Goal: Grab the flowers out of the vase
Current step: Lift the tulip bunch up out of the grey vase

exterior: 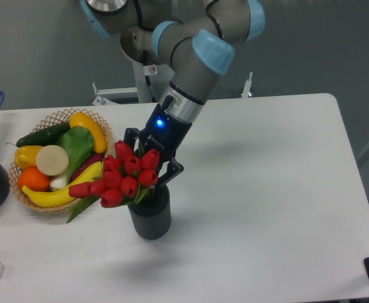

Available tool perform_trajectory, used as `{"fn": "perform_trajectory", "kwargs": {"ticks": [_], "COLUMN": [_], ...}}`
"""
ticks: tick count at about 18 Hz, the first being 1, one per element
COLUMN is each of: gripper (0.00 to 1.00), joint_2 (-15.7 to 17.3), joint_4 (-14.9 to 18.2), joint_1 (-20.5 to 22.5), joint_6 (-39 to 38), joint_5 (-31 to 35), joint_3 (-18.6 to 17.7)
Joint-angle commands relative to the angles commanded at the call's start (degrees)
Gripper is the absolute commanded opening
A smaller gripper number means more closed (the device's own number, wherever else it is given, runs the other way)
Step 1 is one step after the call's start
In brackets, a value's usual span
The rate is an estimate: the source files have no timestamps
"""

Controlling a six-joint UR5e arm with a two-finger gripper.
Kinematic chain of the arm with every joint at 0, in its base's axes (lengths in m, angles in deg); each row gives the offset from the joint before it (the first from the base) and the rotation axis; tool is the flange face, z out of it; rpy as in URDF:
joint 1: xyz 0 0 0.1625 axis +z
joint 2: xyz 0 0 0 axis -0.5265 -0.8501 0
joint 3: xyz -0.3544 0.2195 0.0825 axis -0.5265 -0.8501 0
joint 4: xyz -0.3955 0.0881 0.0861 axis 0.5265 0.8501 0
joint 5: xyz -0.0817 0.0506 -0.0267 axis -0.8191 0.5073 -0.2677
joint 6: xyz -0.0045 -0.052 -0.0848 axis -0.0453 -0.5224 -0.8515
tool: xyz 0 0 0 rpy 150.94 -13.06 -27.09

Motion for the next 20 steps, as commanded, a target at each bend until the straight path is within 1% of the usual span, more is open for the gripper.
{"fn": "perform_trajectory", "kwargs": {"ticks": [5, 12, 15, 20], "gripper": [0.49, 0.5, 0.5, 0.49], "joint_2": [1.1, 2.0, 3.0, 3.8], "joint_4": [-0.1, -0.2, -0.3, -0.3], "joint_1": [2.8, 4.2, 5.8, 7.6], "joint_6": [-3.8, -7.4, -8.2, -11.6], "joint_5": [-7.0, -11.1, -11.9, -16.4], "joint_3": [0.4, 1.2, 1.5, 1.9]}}
